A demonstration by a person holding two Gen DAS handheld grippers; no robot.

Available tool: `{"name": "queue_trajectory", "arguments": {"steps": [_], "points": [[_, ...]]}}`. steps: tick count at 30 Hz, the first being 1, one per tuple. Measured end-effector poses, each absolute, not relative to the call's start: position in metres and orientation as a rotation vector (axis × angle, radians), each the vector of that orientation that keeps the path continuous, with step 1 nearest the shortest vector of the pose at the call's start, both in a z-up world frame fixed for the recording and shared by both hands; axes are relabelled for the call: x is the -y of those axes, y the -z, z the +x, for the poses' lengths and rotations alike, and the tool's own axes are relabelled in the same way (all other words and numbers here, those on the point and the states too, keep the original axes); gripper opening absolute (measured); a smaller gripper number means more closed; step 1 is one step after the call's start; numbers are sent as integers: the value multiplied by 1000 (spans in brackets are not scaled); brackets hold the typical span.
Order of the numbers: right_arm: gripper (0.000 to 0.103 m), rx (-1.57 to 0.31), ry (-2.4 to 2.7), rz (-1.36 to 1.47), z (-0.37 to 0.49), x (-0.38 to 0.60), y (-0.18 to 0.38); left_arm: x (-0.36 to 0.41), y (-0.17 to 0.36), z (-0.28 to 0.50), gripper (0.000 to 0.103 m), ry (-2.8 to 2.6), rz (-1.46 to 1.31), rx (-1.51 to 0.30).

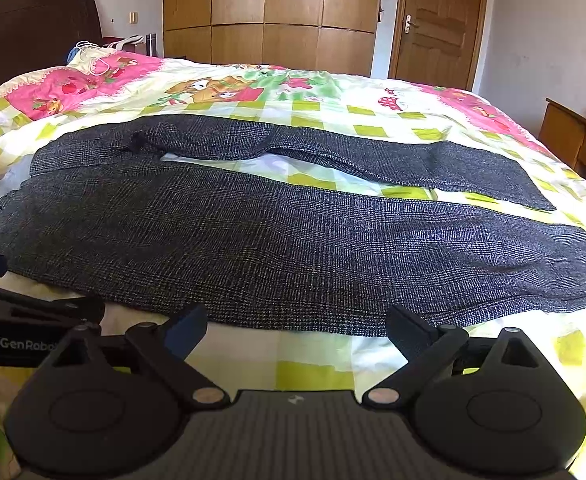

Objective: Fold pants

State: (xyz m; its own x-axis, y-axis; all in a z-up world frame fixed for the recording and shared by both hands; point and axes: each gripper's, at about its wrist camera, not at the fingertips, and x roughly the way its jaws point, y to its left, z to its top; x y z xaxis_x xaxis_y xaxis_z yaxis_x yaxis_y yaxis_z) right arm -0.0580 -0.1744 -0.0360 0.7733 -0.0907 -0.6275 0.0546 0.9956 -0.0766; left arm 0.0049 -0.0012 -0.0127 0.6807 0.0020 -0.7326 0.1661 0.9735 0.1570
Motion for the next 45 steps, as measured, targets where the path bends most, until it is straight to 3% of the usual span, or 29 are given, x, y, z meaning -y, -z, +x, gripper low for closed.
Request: {"name": "queue_trajectory", "arguments": {"steps": [45], "points": [[99, -711, 57, -48, -54, 176, 38, 3, 16, 8, 103, 97, 222, -838]]}}
